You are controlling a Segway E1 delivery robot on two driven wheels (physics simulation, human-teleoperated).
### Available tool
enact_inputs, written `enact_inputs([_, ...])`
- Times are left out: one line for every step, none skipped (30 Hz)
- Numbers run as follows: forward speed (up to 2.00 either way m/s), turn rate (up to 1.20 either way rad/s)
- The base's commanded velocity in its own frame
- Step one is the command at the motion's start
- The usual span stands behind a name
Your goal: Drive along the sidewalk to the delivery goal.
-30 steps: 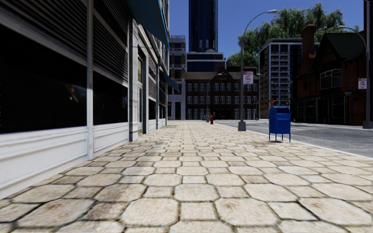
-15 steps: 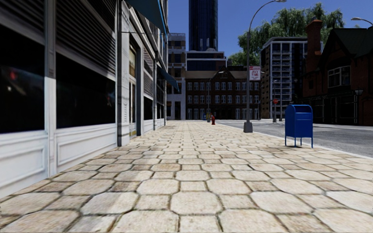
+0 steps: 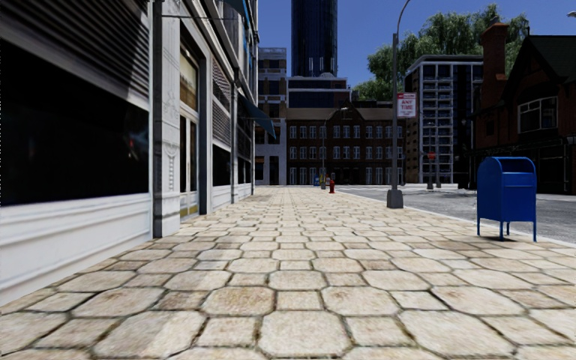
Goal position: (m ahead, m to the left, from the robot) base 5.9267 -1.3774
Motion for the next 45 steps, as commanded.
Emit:
enact_inputs([2.0,0.0])
enact_inputs([2.0,0.0])
enact_inputs([2.0,0.0])
enact_inputs([2.0,0.0])
enact_inputs([2.0,0.0])
enact_inputs([2.0,0.0])
enact_inputs([2.0,0.0])
enact_inputs([2.0,0.0])
enact_inputs([2.0,0.0])
enact_inputs([2.0,0.0])
enact_inputs([2.0,0.0])
enact_inputs([2.0,0.0])
enact_inputs([2.0,0.0])
enact_inputs([2.0,0.0])
enact_inputs([2.0,0.0])
enact_inputs([2.0,0.0])
enact_inputs([2.0,0.0])
enact_inputs([2.0,0.0])
enact_inputs([2.0,0.0])
enact_inputs([2.0,0.0])
enact_inputs([2.0,0.0])
enact_inputs([2.0,0.0])
enact_inputs([2.0,0.0])
enact_inputs([2.0,0.0])
enact_inputs([2.0,0.0])
enact_inputs([2.0,0.0])
enact_inputs([2.0,0.0])
enact_inputs([2.0,0.0])
enact_inputs([2.0,-0.05])
enact_inputs([2.0,-0.05])
enact_inputs([2.0,-0.18])
enact_inputs([2.0,-0.27])
enact_inputs([2.0,-0.28])
enact_inputs([2.0,-0.28])
enact_inputs([2.0,-0.29])
enact_inputs([2.0,-0.29])
enact_inputs([2.0,-0.29])
enact_inputs([2.0,-0.29])
enact_inputs([2.0,-0.29])
enact_inputs([2.0,-0.29])
enact_inputs([2.0,-0.29])
enact_inputs([2.0,-0.29])
enact_inputs([2.0,-0.29])
enact_inputs([2.0,-0.29])
enact_inputs([2.0,-0.29])
